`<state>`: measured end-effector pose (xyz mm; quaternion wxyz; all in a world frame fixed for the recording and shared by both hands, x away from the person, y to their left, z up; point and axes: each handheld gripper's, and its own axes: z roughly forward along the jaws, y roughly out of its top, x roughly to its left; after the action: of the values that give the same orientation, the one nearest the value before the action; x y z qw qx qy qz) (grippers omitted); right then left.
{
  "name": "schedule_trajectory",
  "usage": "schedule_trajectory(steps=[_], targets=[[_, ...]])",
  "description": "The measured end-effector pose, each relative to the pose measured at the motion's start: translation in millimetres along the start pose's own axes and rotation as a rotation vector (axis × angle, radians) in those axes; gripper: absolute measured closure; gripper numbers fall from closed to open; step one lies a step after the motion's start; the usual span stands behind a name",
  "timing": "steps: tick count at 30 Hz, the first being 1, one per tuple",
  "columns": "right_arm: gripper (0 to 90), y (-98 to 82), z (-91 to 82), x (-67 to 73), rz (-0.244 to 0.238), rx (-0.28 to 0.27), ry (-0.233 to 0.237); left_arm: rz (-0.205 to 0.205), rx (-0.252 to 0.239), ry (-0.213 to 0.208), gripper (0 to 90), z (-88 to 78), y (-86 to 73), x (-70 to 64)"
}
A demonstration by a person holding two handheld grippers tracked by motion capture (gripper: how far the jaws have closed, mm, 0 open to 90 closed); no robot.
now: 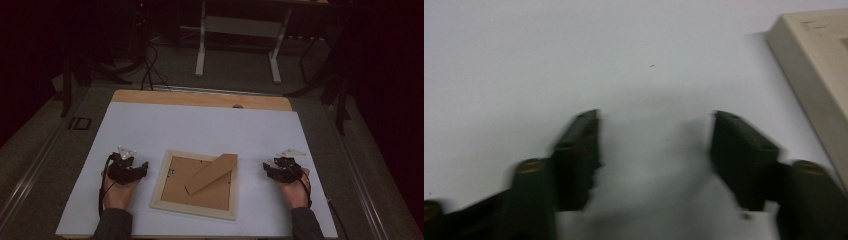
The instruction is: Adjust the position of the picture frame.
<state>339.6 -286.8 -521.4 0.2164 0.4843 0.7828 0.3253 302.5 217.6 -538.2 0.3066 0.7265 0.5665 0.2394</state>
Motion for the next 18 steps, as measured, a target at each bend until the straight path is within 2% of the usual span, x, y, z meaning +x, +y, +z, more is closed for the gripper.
schedule_trajectory(steps=[2,4,6,9,10,11,14,16,18], targets=[[49.3,-0.1,-1.5,0.0,-0.007,-0.006,0.001,0.01,-0.016,0.0,46.6,-3.3,0.5,-1.0],[50.0,-0.3,-2.2,0.1,-0.009,-0.007,0.004,0.02,-0.031,-0.032,48.9,-7.7,0.9,-1.4],[50.1,0.7,-3.7,0.5,-0.012,-0.009,0.015,0.034,-0.036,-0.035,50.9,-11.3,0.6,-3.4],[49.0,2.4,-5.8,1.3,-0.01,-0.022,0.034,0.059,-0.057,-0.075,58.1,-17.9,0.5,-7.2],[49.0,2.4,-5.8,1.3,-0.01,-0.022,0.034,0.059,-0.057,-0.075,59.2,-17.9,0.5,-7.2],[48.0,3.6,-5.9,2.9,-0.022,-0.026,0.038,0.071,-0.066,-0.097,59.4,-22.8,1.7,-10.2],[47.7,5.2,-2.1,5.7,-0.041,-0.018,0.035,0.068,-0.067,-0.125,59.4,-27.2,-0.1,-12.0],[48.0,6.2,-0.8,7.7,-0.05,-0.018,0.034,0.084,-0.064,-0.123,59.4,-30.2,-1.2,-13.1],[48.5,6.9,0.4,10.2,-0.054,-0.017,0.039,0.083,-0.073,-0.133,59.4,-34.4,-0.9,-13.5]])
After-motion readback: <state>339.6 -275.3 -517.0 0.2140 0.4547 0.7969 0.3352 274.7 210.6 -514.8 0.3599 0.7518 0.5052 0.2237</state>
